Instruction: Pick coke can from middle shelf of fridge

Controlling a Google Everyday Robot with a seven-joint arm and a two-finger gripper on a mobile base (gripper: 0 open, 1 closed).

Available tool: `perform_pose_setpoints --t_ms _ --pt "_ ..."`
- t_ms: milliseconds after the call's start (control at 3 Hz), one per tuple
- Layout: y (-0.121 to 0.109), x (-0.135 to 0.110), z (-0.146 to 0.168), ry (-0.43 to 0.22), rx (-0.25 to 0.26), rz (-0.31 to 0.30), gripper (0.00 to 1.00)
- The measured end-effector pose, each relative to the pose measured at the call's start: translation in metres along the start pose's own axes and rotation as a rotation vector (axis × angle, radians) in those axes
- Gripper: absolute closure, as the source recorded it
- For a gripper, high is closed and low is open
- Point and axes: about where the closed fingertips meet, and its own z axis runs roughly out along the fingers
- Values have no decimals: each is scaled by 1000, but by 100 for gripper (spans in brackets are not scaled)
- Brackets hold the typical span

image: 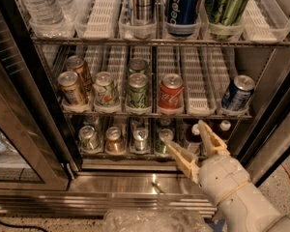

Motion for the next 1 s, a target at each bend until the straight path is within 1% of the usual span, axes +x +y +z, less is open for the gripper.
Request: perform_pose_setpoints --t_ms 333,1000 --pt "-3 -8 21 -15 -10 -11 33" --pt "-2 -8 21 -15 -11 -15 40"
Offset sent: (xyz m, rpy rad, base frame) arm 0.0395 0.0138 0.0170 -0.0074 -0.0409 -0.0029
